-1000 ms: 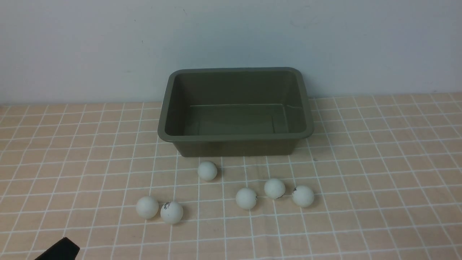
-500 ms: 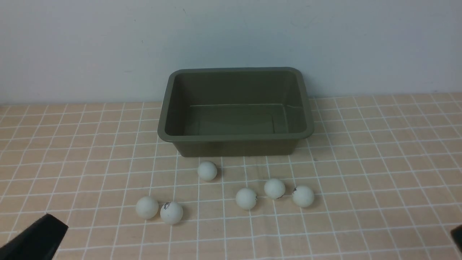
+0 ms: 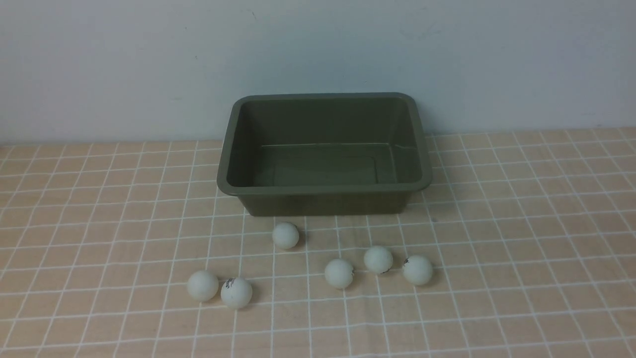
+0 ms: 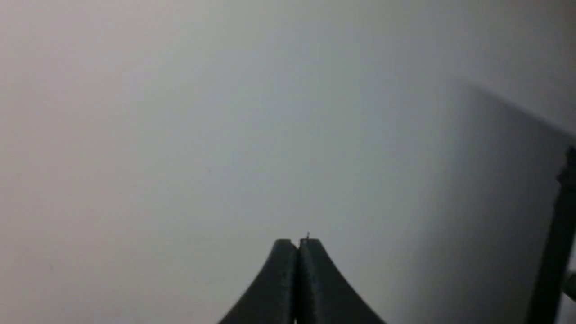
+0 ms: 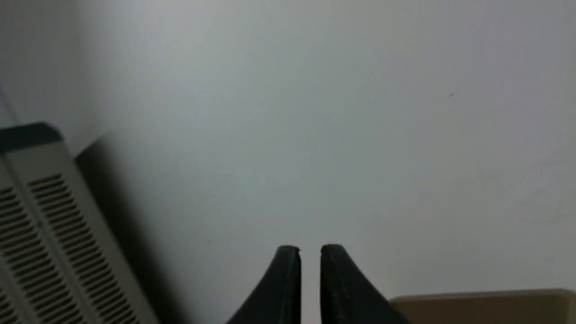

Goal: Put the table tennis balls into the box on the light coffee tablecloth.
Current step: 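Reach for and grasp a ping pong ball on the table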

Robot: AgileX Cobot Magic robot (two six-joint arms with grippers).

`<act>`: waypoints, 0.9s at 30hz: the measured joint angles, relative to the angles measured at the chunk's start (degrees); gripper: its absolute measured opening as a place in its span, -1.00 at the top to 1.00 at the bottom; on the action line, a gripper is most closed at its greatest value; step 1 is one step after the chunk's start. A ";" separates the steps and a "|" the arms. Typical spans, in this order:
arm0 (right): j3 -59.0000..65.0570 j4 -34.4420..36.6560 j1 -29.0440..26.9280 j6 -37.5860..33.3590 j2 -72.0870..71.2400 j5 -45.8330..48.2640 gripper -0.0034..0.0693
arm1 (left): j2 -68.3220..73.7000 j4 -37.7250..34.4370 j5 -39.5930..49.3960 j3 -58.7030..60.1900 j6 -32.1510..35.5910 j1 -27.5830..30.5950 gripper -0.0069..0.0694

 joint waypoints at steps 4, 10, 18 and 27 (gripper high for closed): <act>-4.42 -7.91 0.00 2.67 10.11 11.44 0.75 | 10.63 11.27 12.76 -3.41 -0.99 0.00 0.98; -7.64 -28.21 0.00 16.07 24.37 17.94 0.75 | 25.40 34.88 24.66 -8.70 -15.41 0.00 1.00; -11.58 -58.11 0.00 37.15 35.80 15.84 0.75 | 33.61 61.28 23.59 -13.09 -45.79 0.00 1.00; -21.88 -71.86 0.93 44.55 46.48 14.77 0.75 | 40.34 83.30 23.12 -13.57 -63.68 0.00 1.00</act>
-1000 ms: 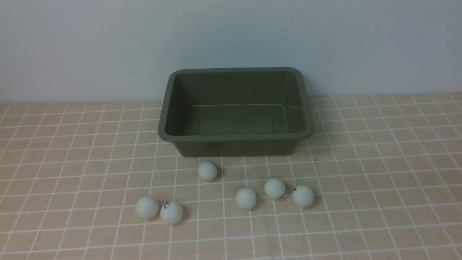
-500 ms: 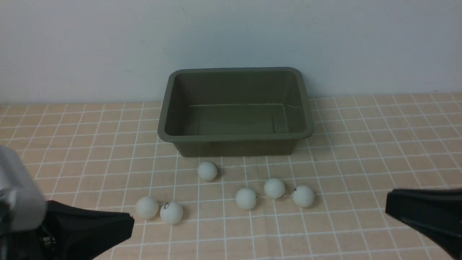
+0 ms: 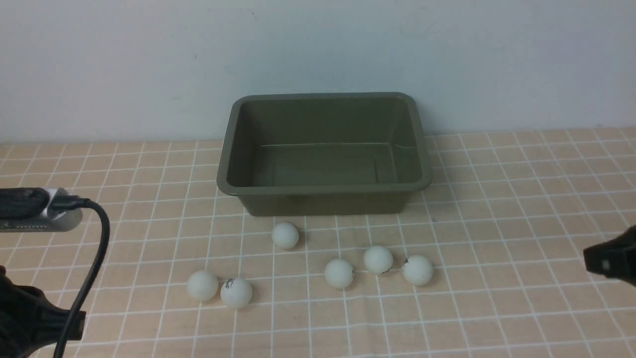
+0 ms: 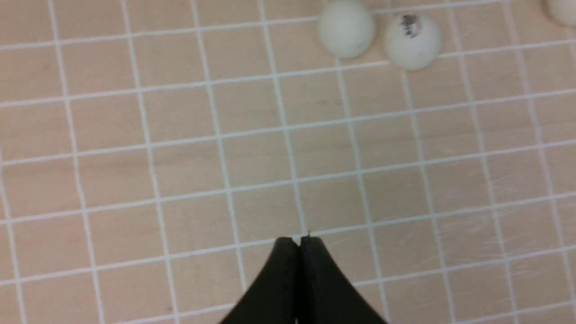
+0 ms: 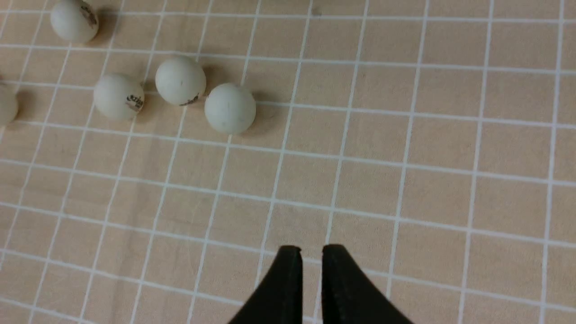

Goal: Put the table tennis balls into the box on the light coffee tablecloth.
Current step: 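Reach for and grasp a ping pong ball on the table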

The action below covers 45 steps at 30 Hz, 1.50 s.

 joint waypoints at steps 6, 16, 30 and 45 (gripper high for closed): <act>-5.18 -0.89 10.18 1.70 7.82 -0.51 0.87 | 4.14 1.27 -0.07 0.00 1.19 0.00 1.00; -14.26 -19.77 26.07 9.10 23.19 0.27 0.92 | 5.76 -1.71 -1.82 -0.06 3.71 0.00 1.00; -18.26 -24.74 26.07 10.21 27.31 2.42 0.57 | 5.76 -1.66 -0.95 -0.06 5.70 0.00 1.00; -18.51 -23.25 26.07 6.80 32.84 0.51 -0.51 | 5.76 -1.66 -0.41 -0.06 5.83 0.00 1.00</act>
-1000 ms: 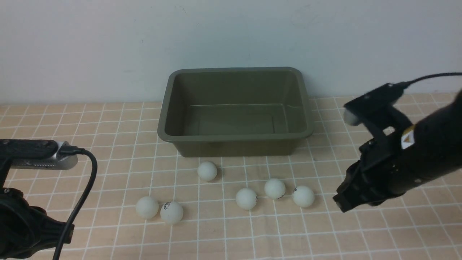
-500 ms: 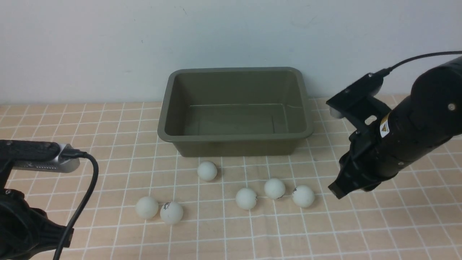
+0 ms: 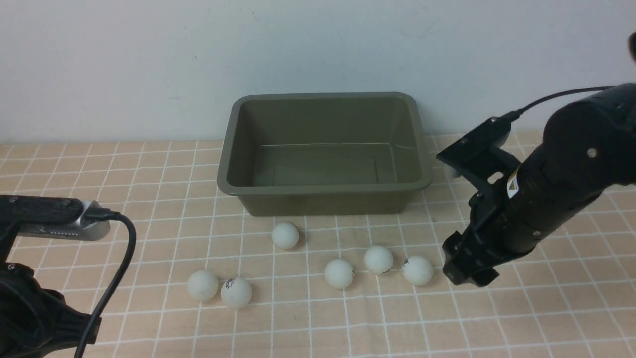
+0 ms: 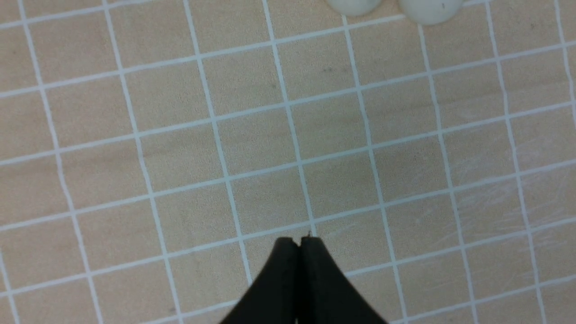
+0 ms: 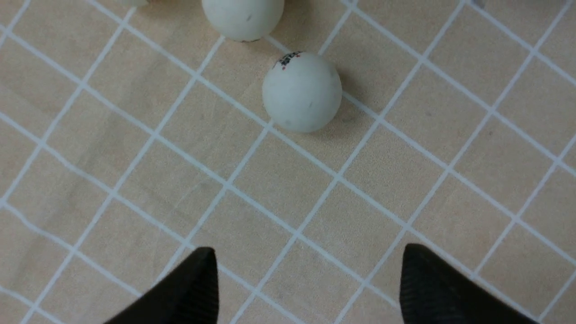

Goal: Put the table tennis balls into the box on the light coffee tablecloth.
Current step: 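Reach for and grasp a ping pong ball on the table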

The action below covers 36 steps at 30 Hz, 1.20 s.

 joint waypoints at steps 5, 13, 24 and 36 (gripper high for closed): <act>-3.19 0.42 0.00 -5.87 6.15 -0.34 -0.57 | 0.00 0.00 0.00 0.00 0.00 0.00 1.00; -14.08 3.10 0.00 -11.08 14.31 3.23 -0.58 | 0.00 0.00 -0.18 0.00 0.00 0.00 1.00; -20.34 4.91 0.00 -14.04 21.28 7.64 -0.58 | 0.00 0.00 -0.66 0.00 0.00 0.00 1.00; -20.61 4.50 0.00 -14.27 23.63 8.07 -0.58 | 0.00 0.00 -0.66 0.00 0.00 0.00 1.00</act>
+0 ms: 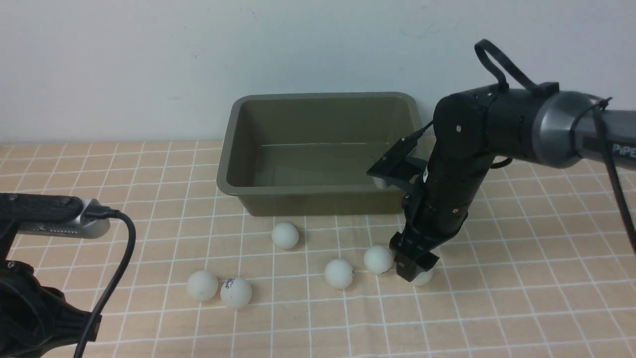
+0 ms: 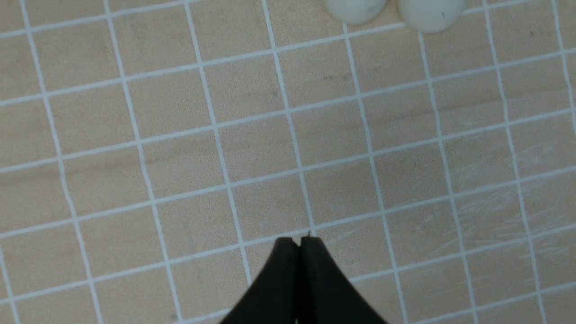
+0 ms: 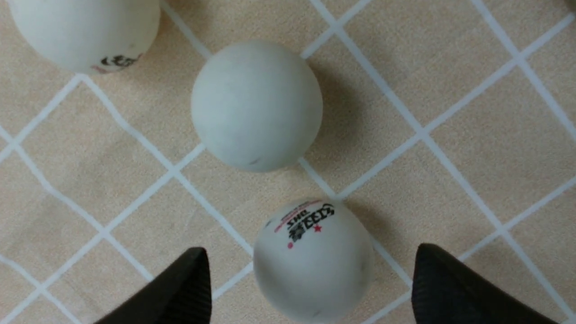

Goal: Put the table tennis balls into the box on the light coffee tablecloth.
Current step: 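Reach for and grasp a ping pong ball on the table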

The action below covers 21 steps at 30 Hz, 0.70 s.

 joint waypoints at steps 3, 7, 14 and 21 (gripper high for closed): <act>-0.05 0.00 0.00 0.00 1.07 -0.05 -0.58 | 0.00 0.00 0.00 0.00 0.00 0.00 1.00; -0.05 0.00 0.00 0.00 2.12 -0.05 -0.57 | 0.00 0.00 0.00 0.00 0.00 0.00 1.00; -0.12 0.56 0.00 0.00 2.82 0.41 -0.15 | 0.00 0.00 0.00 0.00 0.00 0.00 1.00; -2.25 0.64 0.00 0.53 2.86 5.63 -0.09 | 0.00 0.00 0.00 0.00 0.00 0.00 1.00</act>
